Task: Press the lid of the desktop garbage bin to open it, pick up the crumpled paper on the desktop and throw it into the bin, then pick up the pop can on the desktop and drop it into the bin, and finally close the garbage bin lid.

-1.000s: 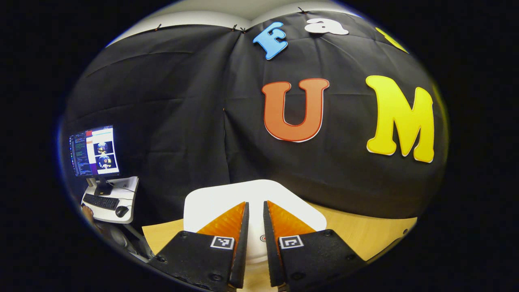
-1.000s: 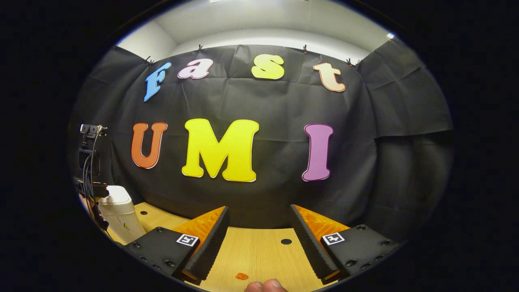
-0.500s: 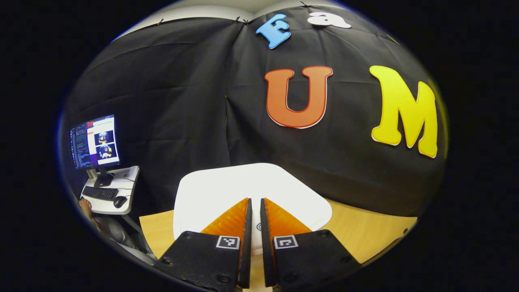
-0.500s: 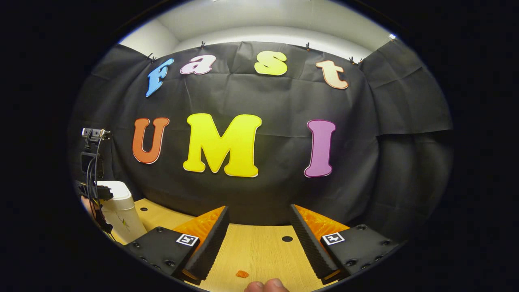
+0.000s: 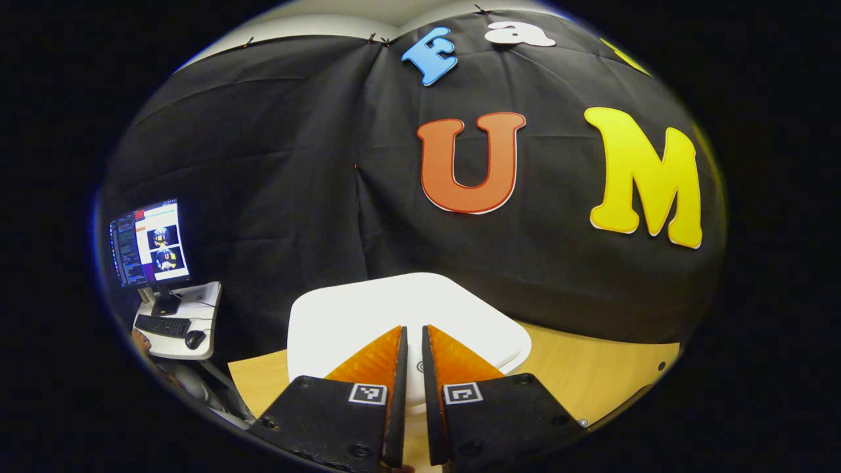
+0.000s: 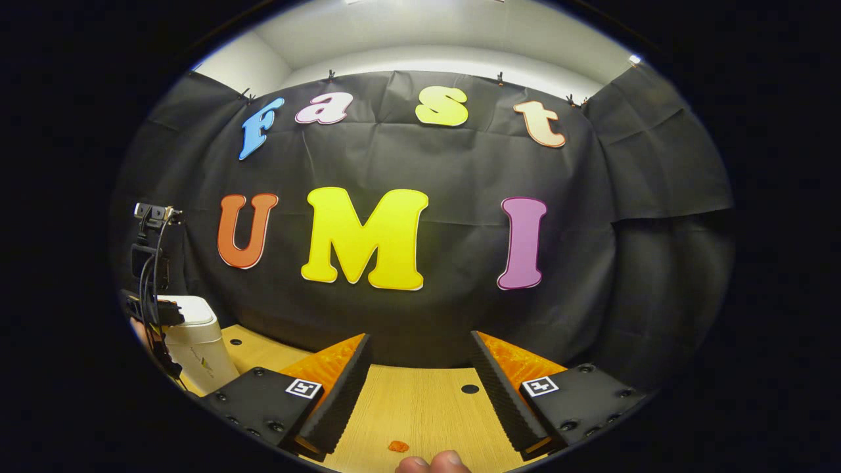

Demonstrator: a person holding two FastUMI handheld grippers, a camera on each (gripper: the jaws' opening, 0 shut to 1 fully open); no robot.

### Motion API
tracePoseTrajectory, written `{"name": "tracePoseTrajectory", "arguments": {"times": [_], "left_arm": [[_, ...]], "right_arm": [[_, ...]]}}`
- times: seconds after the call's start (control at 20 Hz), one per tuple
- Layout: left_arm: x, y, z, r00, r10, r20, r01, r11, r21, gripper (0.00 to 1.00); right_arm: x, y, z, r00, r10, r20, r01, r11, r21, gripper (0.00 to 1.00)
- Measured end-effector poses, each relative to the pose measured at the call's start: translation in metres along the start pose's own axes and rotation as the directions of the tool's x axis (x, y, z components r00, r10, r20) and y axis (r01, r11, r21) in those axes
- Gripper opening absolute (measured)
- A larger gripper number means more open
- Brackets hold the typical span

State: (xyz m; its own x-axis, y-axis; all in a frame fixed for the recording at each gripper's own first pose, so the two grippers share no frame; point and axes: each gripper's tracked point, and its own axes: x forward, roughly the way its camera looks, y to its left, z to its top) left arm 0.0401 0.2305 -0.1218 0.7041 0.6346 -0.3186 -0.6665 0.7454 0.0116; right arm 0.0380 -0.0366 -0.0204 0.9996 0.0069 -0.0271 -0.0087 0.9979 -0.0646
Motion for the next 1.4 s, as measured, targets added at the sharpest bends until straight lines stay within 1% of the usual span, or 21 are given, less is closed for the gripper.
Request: {"name": "tracePoseTrajectory", "arguments": {"times": [0.1, 0.2, 0.3, 0.35, 0.4, 0.45, 0.55, 0.65, 0.75, 0.8, 0.85, 0.95, 1.05, 1.1, 1.15, 1.25, 1.35, 1.4], "left_arm": [[-0.013, -0.004, 0.02, 0.998, -0.028, 0.05, 0.028, 1.0, 0.004, 0.19], [-0.027, -0.015, 0.042, 0.99, -0.078, 0.117, 0.076, 0.997, 0.025, 0.21], [-0.043, -0.023, 0.057, 0.978, -0.135, 0.157, 0.129, 0.991, 0.043, 0.23], [-0.051, -0.027, 0.059, 0.974, -0.157, 0.166, 0.151, 0.987, 0.047, 0.3], [-0.056, -0.03, 0.062, 0.969, -0.175, 0.176, 0.169, 0.984, 0.048, 0.24], [-0.062, -0.033, 0.065, 0.965, -0.186, 0.186, 0.18, 0.983, 0.047, 0.25], [-0.071, -0.041, 0.069, 0.951, -0.237, 0.2, 0.231, 0.972, 0.051, 0.25], [-0.079, -0.058, 0.071, 0.923, -0.318, 0.218, 0.31, 0.948, 0.069, 0.29], [-0.09, -0.063, 0.072, 0.908, -0.355, 0.222, 0.342, 0.935, 0.096, 0.41], [-0.094, -0.064, 0.07, 0.904, -0.365, 0.221, 0.35, 0.931, 0.103, 0.54], [-0.097, -0.066, 0.067, 0.898, -0.381, 0.22, 0.366, 0.925, 0.107, 0.57], [-0.109, -0.076, 0.064, 0.878, -0.425, 0.222, 0.409, 0.905, 0.116, 0.59], [-0.113, -0.087, 0.06, 0.858, -0.465, 0.215, 0.444, 0.885, 0.141, 0.69], [-0.118, -0.092, 0.057, 0.845, -0.491, 0.211, 0.467, 0.871, 0.156, 0.84], [-0.122, -0.093, 0.054, 0.838, -0.505, 0.209, 0.478, 0.862, 0.169, 0.88], [-0.134, -0.099, 0.05, 0.814, -0.537, 0.221, 0.506, 0.843, 0.184, 0.91], [-0.143, -0.108, 0.042, 0.798, -0.563, 0.214, 0.529, 0.825, 0.198, 0.93], [-0.148, -0.112, 0.037, 0.788, -0.581, 0.205, 0.545, 0.812, 0.21, 0.95]], "right_arm": [[0.001, -0.001, 0.005, 1.0, -0.008, 0.015, 0.008, 1.0, 0.005, 0.94], [0.0, 0.001, 0.007, 1.0, -0.01, 0.022, 0.01, 1.0, 0.013, 0.94], [-0.002, 0.003, 0.008, 1.0, -0.007, 0.025, 0.006, 1.0, 0.02, 0.94], [-0.003, 0.004, 0.007, 1.0, -0.006, 0.025, 0.005, 1.0, 0.021, 0.94], [-0.003, 0.005, 0.007, 1.0, -0.007, 0.022, 0.006, 1.0, 0.017, 0.94], [-0.003, 0.007, 0.005, 1.0, -0.004, 0.021, 0.004, 1.0, 0.015, 0.94], [-0.004, 0.007, 0.005, 1.0, 0.005, 0.02, -0.005, 1.0, 0.017, 0.94], [-0.004, 0.007, 0.003, 1.0, 0.008, 0.021, -0.008, 1.0, 0.016, 0.94], [-0.003, 0.005, -0.002, 1.0, 0.004, 0.013, -0.004, 1.0, 0.009, 0.94], [-0.003, 0.005, -0.007, 1.0, 0.005, 0.003, -0.005, 1.0, 0.011, 0.94], [-0.003, 0.004, -0.011, 1.0, 0.005, -0.008, -0.005, 1.0, 0.015, 0.94], [-0.003, -0.001, -0.017, 1.0, 0.003, -0.021, -0.003, 1.0, 0.014, 0.94], [-0.003, -0.003, -0.025, 0.999, 0.02, -0.034, -0.019, 1.0, 0.019, 0.94], [-0.004, -0.002, -0.033, 0.998, 0.039, -0.047, -0.037, 0.999, 0.033, 0.94], [-0.004, -0.004, -0.041, 0.997, 0.046, -0.066, -0.044, 0.998, 0.038, 0.94], [-0.003, -0.012, -0.061, 0.993, 0.055, -0.103, -0.051, 0.998, 0.035, 0.94], [-0.004, -0.012, -0.082, 0.987, 0.089, -0.135, -0.087, 0.996, 0.017, 0.93], [-0.003, -0.012, -0.098, 0.981, 0.105, -0.164, -0.106, 0.994, 0.002, 0.94]]}}
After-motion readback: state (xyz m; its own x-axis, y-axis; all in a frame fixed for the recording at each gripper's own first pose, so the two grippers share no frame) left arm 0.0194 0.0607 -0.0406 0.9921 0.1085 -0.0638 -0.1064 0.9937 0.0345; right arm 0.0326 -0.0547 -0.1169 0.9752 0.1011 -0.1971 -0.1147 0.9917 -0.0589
